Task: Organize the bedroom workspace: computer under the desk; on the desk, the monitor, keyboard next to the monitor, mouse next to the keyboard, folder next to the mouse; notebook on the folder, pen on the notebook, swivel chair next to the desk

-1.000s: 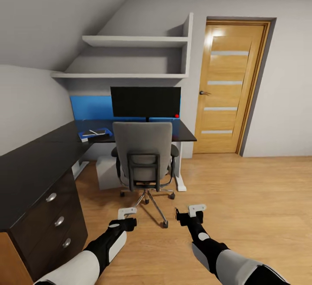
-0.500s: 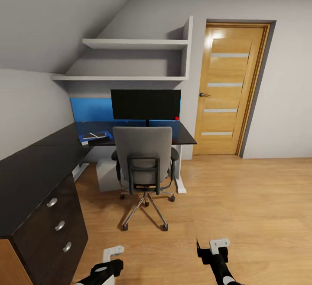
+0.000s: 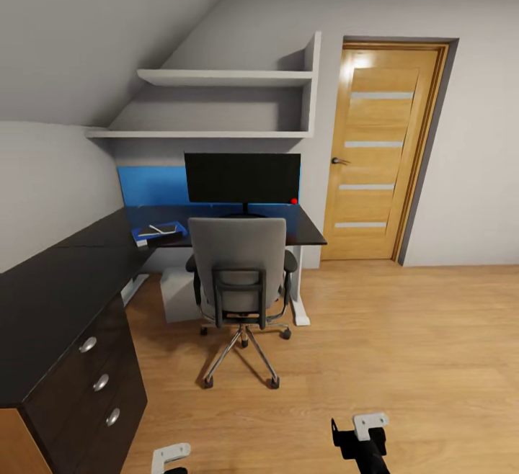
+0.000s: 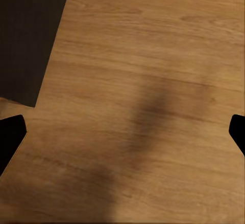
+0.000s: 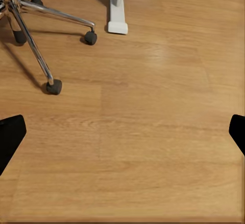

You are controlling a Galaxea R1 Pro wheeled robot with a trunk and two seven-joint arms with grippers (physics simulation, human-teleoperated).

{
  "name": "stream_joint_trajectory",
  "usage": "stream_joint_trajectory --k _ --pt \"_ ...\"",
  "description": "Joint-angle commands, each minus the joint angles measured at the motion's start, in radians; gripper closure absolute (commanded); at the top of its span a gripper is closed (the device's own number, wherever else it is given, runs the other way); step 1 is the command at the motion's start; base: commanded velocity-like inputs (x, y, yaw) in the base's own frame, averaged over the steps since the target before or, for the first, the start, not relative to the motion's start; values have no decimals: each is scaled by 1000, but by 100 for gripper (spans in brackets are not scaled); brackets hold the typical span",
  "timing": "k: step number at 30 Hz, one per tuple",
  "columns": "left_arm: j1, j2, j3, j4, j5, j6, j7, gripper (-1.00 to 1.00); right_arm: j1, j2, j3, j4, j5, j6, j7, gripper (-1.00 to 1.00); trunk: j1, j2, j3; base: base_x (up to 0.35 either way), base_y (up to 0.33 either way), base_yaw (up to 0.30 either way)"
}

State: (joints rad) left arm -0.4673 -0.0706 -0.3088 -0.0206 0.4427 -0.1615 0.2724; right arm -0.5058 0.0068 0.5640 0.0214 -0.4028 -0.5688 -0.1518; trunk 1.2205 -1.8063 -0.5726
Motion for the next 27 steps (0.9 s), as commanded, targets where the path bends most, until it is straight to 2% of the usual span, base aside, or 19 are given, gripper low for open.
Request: stream_joint_trajectory --k 1,11,19,27 --pt "3 3 -9 1 8 -4 3 -100 0 1 9 2 -4 -1 -4 -100 -4 7 2 0 0 0" --pt "15 24 -9 1 8 -8 1 -100 53 4 10 3 -4 5 0 -100 -42 77 34 0 0 0" --pt "18 26 -9 1 10 -7 -1 -100 98 2 9 3 -4 6 0 -100 -73 133 59 0 0 0" --pt "29 22 -10 1 9 -4 -12 -100 104 3 10 3 -4 6 0 -100 -104 189 84 0 0 0"
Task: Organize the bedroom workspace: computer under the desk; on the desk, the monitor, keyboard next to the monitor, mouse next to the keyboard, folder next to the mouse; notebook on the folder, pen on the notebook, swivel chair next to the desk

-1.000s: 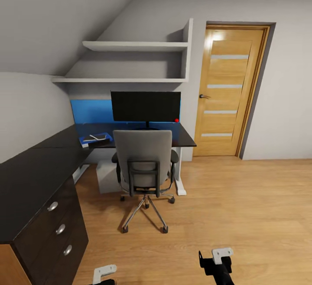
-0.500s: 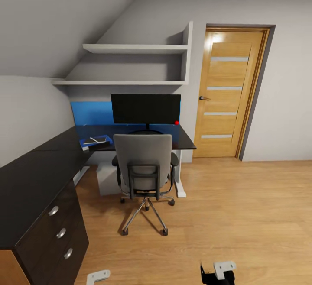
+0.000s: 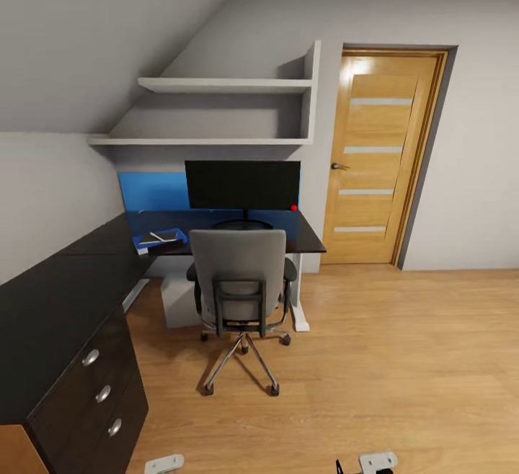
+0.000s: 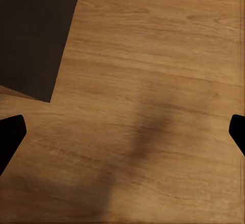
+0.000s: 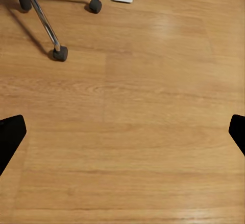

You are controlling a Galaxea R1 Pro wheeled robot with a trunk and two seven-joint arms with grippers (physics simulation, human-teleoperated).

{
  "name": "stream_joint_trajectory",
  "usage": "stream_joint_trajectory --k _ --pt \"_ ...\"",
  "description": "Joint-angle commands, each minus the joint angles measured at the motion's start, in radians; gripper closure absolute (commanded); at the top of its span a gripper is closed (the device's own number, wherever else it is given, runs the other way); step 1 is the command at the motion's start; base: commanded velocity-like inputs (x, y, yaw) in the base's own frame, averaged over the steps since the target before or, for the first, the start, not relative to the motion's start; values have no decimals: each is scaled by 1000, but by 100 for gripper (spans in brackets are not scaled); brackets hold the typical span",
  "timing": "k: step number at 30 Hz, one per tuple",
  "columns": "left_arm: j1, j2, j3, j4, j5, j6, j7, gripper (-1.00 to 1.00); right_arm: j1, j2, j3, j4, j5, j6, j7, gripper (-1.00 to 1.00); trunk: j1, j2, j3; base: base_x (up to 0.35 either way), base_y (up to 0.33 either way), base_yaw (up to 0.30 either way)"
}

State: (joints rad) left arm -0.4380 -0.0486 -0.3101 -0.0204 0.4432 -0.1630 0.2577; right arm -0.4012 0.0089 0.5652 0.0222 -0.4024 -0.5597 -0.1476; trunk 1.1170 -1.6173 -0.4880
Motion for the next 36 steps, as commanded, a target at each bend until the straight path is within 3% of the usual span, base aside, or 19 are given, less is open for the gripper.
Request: stream_joint_trajectory --k 1,36 --pt "4 -1 -9 0 8 -3 -1 -100 -1 1 9 2 -4 -3 -4 -100 -4 7 2 0 0 0" --pt "15 5 -8 0 8 0 -12 -100 -1 2 9 2 -4 -3 -4 -100 -138 252 112 0 0 0"
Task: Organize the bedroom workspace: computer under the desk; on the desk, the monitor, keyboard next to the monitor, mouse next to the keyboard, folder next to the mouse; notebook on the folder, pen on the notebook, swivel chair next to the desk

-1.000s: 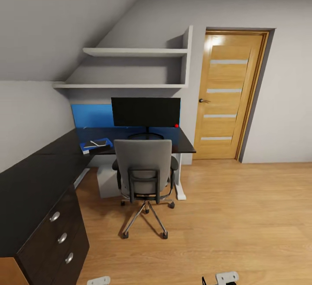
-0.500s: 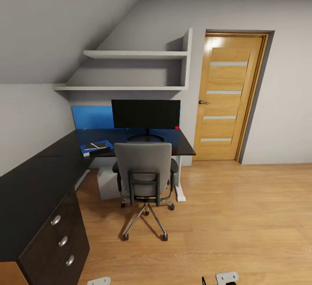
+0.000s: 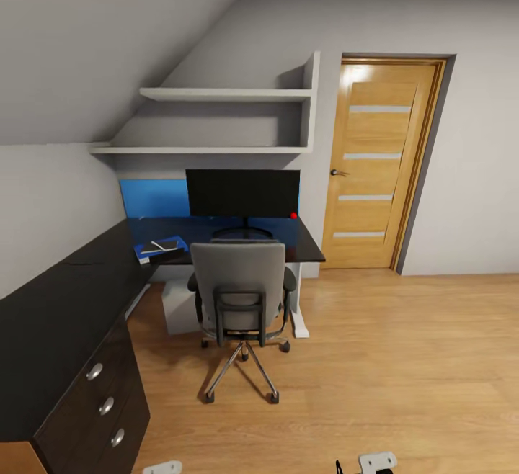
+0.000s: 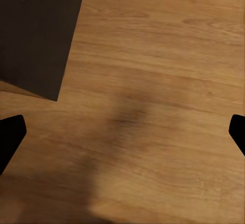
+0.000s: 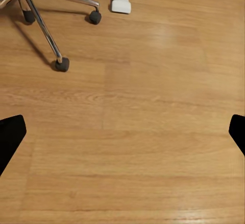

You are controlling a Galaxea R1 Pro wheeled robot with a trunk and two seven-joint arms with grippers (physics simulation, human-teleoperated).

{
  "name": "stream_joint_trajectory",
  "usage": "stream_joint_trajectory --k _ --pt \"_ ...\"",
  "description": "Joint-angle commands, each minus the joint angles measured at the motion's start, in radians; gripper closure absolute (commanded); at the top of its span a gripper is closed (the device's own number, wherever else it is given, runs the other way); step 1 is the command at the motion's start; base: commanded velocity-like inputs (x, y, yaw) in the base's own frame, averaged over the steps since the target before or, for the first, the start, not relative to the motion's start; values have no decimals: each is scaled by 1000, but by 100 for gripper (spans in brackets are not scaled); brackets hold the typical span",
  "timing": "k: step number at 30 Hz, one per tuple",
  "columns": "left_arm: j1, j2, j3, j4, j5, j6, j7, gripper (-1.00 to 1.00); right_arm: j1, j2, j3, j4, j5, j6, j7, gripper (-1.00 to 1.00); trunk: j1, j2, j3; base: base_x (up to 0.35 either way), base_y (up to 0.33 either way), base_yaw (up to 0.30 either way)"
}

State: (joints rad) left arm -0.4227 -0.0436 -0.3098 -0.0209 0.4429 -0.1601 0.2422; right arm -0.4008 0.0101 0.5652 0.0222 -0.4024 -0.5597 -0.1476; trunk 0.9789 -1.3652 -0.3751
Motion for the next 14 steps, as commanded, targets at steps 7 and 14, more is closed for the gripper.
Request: stream_joint_trajectory --k 7,14 --pt "-1 38 6 -1 34 -3 -10 -100 -1 1 8 2 -4 -3 -4 -100 -27 49 21 0 0 0" --pt "-1 42 6 -2 38 -2 -25 -100 -1 1 8 2 -4 -3 -4 -100 -54 98 43 0 0 0"
